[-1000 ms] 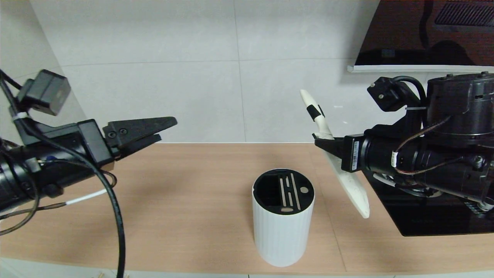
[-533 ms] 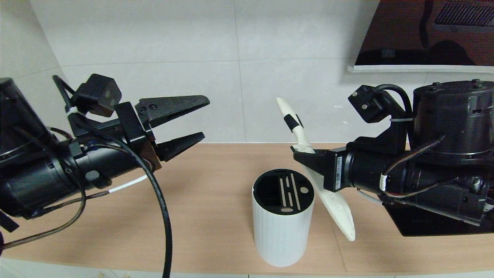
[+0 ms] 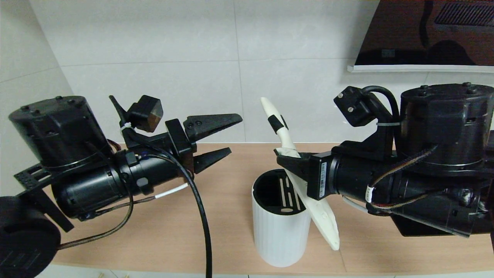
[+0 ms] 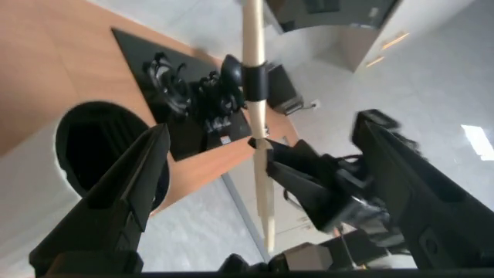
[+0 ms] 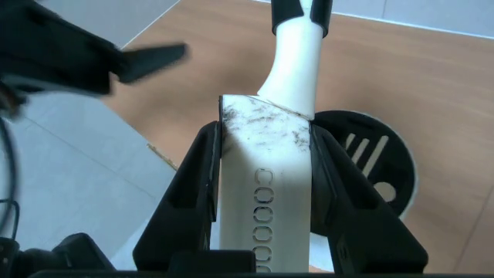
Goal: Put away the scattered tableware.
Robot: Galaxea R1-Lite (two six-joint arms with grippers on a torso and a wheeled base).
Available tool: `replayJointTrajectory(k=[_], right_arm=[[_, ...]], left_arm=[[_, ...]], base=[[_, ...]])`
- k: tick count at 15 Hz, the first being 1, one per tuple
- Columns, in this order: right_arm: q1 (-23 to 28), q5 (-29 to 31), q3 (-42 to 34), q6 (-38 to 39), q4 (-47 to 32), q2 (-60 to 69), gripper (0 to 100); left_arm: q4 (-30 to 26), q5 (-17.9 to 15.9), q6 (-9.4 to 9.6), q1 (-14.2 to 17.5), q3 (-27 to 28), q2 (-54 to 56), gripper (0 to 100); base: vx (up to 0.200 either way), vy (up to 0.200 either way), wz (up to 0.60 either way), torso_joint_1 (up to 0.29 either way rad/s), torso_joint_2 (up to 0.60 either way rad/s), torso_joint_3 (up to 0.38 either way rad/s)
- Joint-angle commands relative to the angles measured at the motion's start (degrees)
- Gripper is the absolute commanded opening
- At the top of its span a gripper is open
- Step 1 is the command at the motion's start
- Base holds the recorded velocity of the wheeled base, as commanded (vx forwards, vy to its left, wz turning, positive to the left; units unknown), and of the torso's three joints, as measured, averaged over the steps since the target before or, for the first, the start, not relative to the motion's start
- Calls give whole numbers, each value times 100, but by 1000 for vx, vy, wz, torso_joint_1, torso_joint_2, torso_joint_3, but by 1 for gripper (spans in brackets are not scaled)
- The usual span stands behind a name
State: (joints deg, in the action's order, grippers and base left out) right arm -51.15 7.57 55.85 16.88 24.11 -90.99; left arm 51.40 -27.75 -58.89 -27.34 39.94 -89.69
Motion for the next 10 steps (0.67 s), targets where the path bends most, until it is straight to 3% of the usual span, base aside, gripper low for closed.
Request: replayJointTrajectory(k=[1,6,10], right_arm=[[-88,-1,14,25,-3,-112,0],[-369,-1,14,245,23,-296,0],[-448,-1,5,263,50,-296,0]], left_arm=[[11,24,1,-140,14,-137,100],[626,68,-8,-403,-188,-348,100],[670,76,-8,-456,-197,-444,100]], base=[[0,0,0,0,0,0],[0,0,0,0,0,0],[0,0,0,0,0,0]])
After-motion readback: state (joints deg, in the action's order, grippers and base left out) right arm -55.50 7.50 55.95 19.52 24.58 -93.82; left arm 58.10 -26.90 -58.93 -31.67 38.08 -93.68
